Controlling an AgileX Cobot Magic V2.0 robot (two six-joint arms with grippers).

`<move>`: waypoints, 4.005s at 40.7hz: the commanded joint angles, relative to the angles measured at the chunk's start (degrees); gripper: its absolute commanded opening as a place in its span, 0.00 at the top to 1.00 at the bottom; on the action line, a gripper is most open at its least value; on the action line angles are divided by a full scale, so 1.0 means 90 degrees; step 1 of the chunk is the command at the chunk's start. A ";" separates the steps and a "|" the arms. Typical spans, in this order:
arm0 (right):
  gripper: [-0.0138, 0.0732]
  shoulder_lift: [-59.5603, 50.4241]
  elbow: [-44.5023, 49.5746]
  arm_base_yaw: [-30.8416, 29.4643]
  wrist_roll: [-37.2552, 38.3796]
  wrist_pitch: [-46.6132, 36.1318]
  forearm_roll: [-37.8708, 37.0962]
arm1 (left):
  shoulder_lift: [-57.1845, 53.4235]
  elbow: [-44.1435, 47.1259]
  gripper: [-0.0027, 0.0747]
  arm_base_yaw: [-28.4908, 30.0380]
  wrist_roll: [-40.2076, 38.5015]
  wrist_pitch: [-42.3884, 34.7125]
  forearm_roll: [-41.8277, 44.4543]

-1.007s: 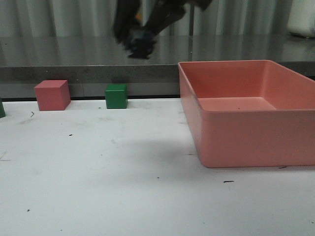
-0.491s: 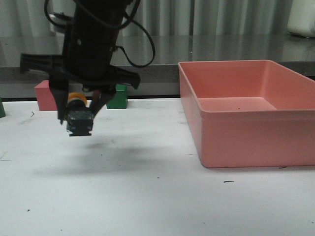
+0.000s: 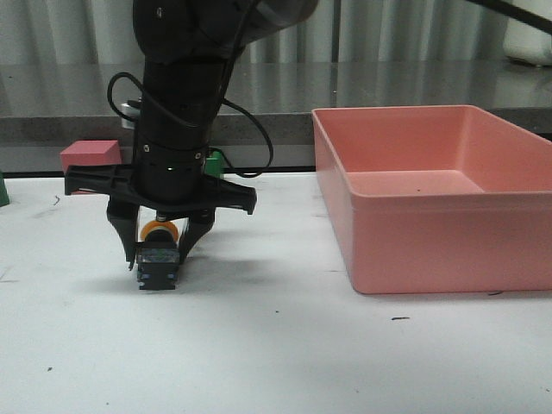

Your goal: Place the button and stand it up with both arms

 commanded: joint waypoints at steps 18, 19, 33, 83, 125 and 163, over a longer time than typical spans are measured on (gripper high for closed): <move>0.31 -0.1183 -0.0693 -0.0006 -0.0543 0.0012 -0.0183 | 0.0087 -0.0225 0.24 -0.0004 -0.0053 -0.0430 0.0000; 0.35 -0.1262 -0.0693 -0.0006 -0.0548 0.0012 -0.0183 | 0.0087 -0.0225 0.24 -0.0004 -0.0053 -0.0430 0.0000; 0.91 -0.2074 -0.0693 -0.0006 -0.0639 0.0529 -0.0216 | 0.0087 -0.0225 0.24 -0.0004 -0.0053 -0.0430 0.0000; 0.91 -0.7612 0.6144 -0.3973 -0.3190 0.0290 -0.0339 | 0.0087 -0.0225 0.24 -0.0004 -0.0053 -0.0430 0.0000; 0.91 -1.4191 1.0232 -0.3973 -0.3190 -0.3147 -0.1072 | 0.1007 -0.0508 0.24 -0.0188 -0.0053 -0.0435 -0.0524; 0.91 -1.4191 1.0232 -0.3973 -0.3190 -0.3147 -0.1072 | 0.7889 -0.5408 0.24 -0.2237 -0.0065 0.3746 -0.1127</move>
